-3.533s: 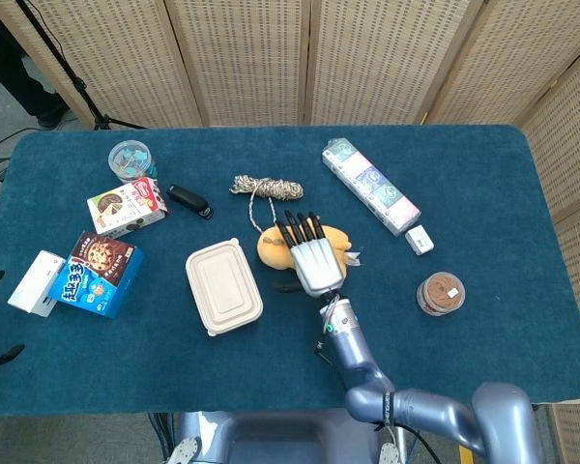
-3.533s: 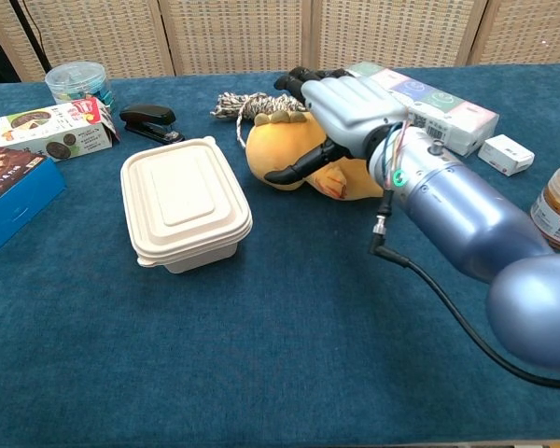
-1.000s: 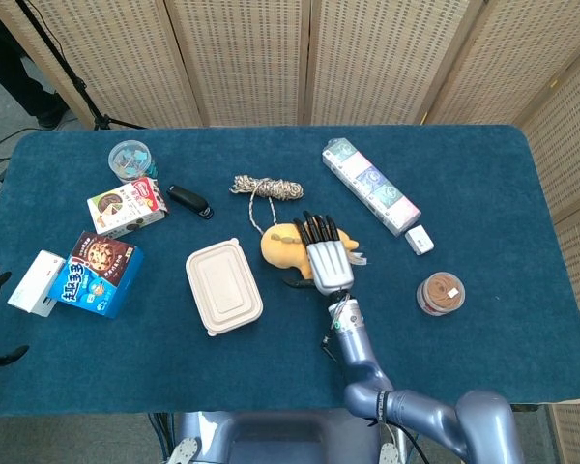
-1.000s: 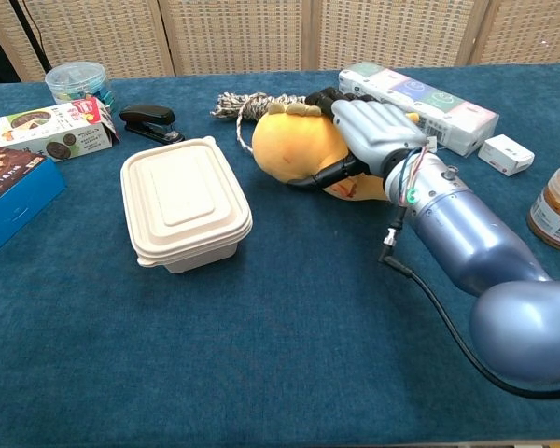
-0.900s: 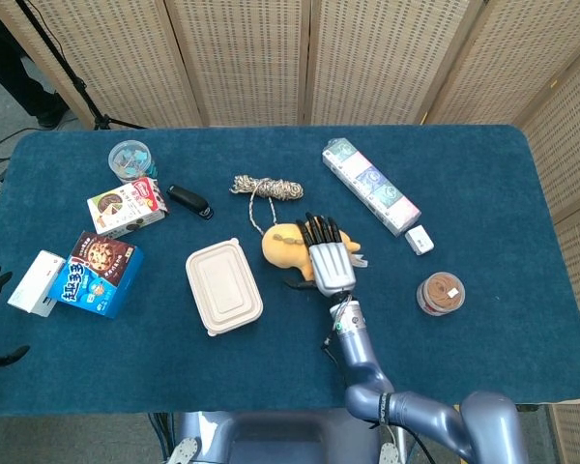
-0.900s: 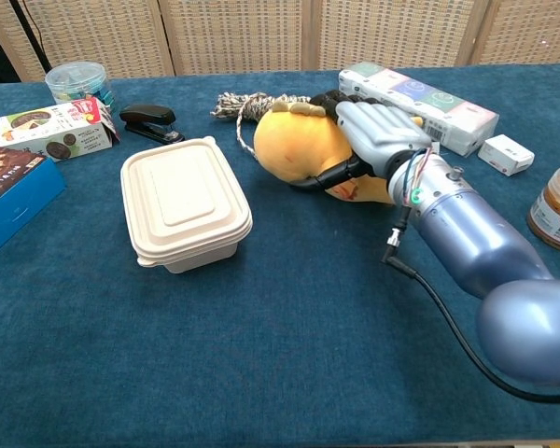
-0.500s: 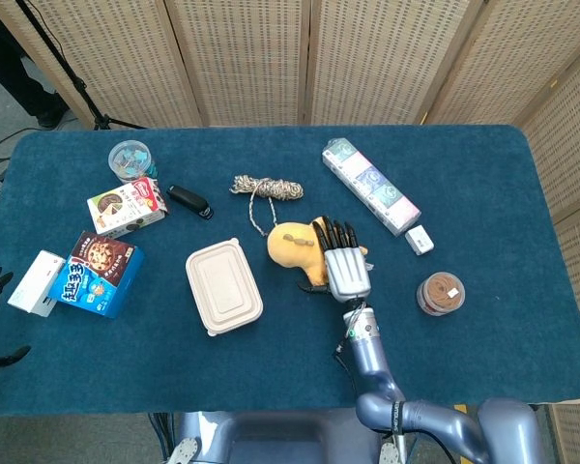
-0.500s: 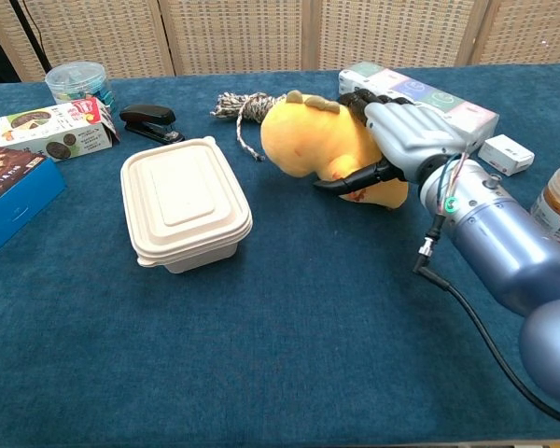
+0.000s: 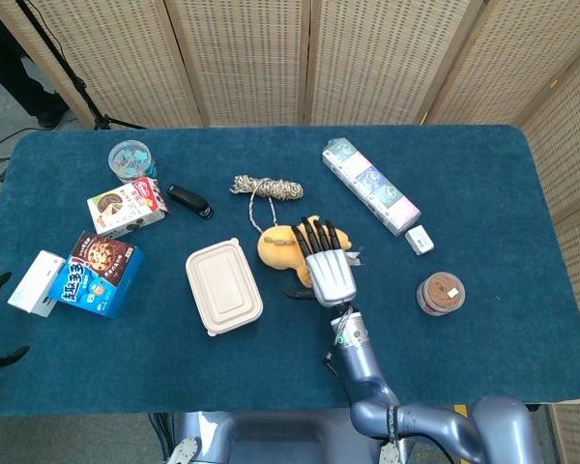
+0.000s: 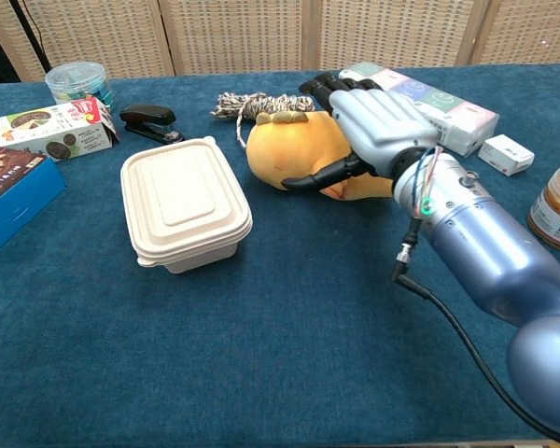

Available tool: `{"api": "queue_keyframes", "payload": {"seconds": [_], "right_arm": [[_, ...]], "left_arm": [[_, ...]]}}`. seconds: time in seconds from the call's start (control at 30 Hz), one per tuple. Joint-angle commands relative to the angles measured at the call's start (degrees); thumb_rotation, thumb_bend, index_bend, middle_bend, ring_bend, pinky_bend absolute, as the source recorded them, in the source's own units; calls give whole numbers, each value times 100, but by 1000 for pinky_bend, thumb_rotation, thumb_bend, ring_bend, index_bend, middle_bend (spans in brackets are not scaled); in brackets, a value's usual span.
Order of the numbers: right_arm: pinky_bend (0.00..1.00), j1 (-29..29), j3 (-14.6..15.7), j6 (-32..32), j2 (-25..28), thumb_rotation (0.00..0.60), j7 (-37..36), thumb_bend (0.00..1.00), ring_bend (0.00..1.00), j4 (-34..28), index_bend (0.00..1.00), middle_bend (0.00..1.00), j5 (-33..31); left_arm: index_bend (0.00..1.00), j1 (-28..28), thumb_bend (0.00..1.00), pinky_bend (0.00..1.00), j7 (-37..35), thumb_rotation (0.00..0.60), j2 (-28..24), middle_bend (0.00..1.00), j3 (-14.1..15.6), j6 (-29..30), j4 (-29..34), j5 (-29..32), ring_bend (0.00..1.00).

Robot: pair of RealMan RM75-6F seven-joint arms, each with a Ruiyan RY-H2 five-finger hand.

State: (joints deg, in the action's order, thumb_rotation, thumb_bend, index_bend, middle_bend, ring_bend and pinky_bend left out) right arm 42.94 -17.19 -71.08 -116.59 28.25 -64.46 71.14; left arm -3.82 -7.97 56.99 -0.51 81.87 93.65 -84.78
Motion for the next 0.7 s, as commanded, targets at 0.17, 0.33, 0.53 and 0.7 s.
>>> {"api": "queue_keyframes", "payload": {"seconds": [0.17, 0.33, 0.53, 0.7], "right_arm": [[0, 545, -186, 269, -540, 292, 274, 0, 0, 753, 0, 0, 117], [0, 782, -359, 530, -830, 303, 158, 0, 0, 1455, 0, 0, -14], [0, 659, -366, 600, -828, 305, -156, 0, 0, 1720, 0, 0, -115], [0, 408, -297, 518, -689, 306, -346, 0, 0, 1631, 0, 0, -157]], "left_arm": [[0, -5, 0, 0, -18, 600, -3, 0, 1, -9, -13, -4, 0], [0, 0, 0, 0, -93, 600, -16, 0, -9, -2, -38, 9, 0], [0, 5, 0, 0, -140, 600, -17, 0, -12, 6, -63, 11, 0], [0, 13, 0, 0, -105, 600, -19, 0, -5, 24, -37, -8, 0]]}}
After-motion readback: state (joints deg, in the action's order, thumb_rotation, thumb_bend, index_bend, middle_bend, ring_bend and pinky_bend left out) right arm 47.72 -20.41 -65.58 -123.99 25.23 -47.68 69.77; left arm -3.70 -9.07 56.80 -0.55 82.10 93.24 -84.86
